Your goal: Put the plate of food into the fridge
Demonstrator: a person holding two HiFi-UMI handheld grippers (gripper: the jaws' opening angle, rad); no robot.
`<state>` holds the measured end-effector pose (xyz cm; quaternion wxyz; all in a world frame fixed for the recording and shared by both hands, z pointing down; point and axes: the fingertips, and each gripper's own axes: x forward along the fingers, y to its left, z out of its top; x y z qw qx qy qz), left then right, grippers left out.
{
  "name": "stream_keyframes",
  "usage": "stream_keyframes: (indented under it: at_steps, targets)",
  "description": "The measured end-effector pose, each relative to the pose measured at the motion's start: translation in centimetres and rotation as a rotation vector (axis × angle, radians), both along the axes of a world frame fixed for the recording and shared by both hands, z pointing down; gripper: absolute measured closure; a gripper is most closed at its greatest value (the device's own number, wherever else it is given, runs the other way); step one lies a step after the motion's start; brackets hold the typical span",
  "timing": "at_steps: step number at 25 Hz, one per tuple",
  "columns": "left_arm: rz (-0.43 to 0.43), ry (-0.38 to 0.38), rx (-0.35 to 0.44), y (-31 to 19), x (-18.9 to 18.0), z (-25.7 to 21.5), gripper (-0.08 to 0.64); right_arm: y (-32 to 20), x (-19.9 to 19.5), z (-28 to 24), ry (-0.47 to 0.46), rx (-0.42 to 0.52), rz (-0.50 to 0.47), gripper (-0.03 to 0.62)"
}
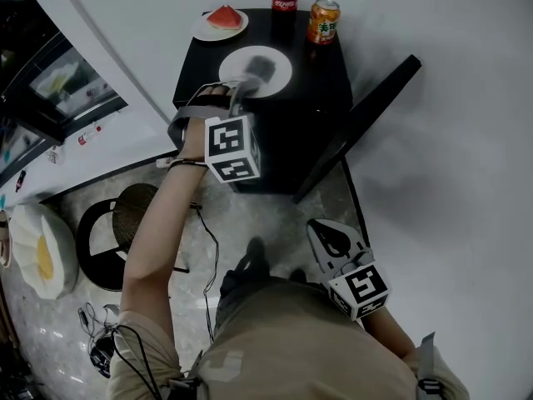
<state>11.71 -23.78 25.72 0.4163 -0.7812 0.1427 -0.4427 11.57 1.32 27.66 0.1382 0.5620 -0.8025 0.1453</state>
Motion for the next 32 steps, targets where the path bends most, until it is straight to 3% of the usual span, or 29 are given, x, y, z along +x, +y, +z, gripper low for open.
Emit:
stream_keyframes:
  at_steps: [11,18,21,25,32]
  targets:
    - [-0.024,0.083,0.052,0.7,-0.7,-1.3,0.509,0.4,0.7,1.1,-0.038,-0.041,-0.002,0.571]
    - [-0.008,0.103,0.065,1.3,-1.2,-1.5,0.514,-1.3,1.0,0.4,-0.13,-0.041,0.005,0.571]
    - [0.002,0.117,0.065,1.5,-1.5,-1.5,0.514,-2.6,0.7,0.4,-0.207,-0.067,-0.003,0.571]
    - [0.008,0.123,0.059,1.8,-1.7,-1.3,0.514,-5.5,0.6,0.8,-0.401,-0.133,0.018,0.571]
    - [0.033,0.134,0.055,2.2,-2.0,-1.4,0.514,-11.7,1.8,-2.2,-0.598,-0.13,0.077,0.569]
